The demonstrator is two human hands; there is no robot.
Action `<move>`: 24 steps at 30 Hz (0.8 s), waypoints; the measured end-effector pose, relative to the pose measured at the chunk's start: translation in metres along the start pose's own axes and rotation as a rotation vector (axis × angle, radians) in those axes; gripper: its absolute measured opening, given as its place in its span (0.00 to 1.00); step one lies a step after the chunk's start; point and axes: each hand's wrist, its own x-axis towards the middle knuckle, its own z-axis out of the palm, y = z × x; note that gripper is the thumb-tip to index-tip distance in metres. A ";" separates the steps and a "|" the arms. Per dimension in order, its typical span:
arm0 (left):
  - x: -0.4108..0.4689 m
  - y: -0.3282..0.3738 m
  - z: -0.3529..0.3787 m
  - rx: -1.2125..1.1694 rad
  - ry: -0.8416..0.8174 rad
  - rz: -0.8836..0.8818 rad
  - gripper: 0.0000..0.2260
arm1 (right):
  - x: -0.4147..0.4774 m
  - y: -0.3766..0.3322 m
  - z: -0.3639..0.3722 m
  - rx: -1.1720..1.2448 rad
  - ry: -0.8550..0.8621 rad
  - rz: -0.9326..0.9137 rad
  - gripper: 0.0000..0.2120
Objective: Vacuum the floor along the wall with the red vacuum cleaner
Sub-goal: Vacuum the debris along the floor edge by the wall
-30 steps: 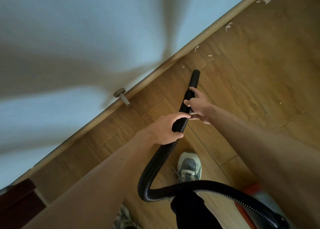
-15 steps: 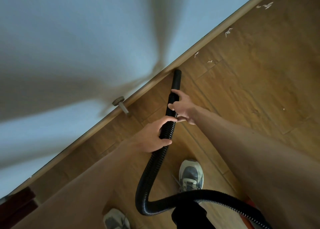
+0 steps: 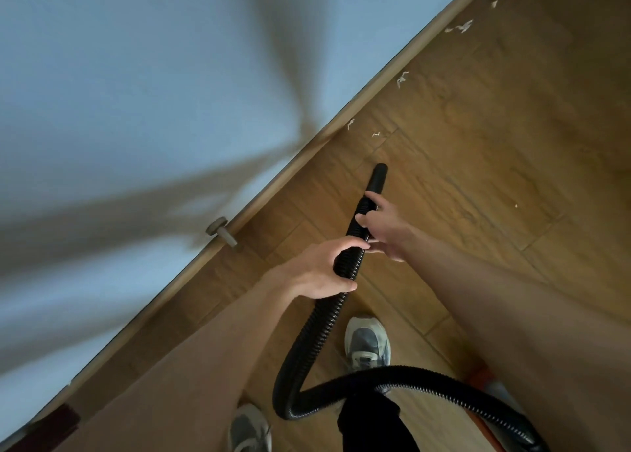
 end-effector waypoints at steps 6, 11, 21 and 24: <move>-0.018 0.026 -0.012 0.039 0.030 0.052 0.29 | -0.024 -0.026 -0.006 0.047 0.003 -0.049 0.32; -0.018 0.041 -0.019 -0.025 0.054 0.088 0.29 | -0.030 -0.042 -0.008 0.106 0.024 -0.077 0.30; -0.015 0.041 -0.037 -0.040 -0.027 0.081 0.27 | -0.021 -0.035 -0.008 0.162 0.009 -0.091 0.32; -0.011 0.038 -0.042 -0.059 -0.009 0.047 0.26 | -0.012 -0.038 -0.003 0.165 -0.023 -0.080 0.32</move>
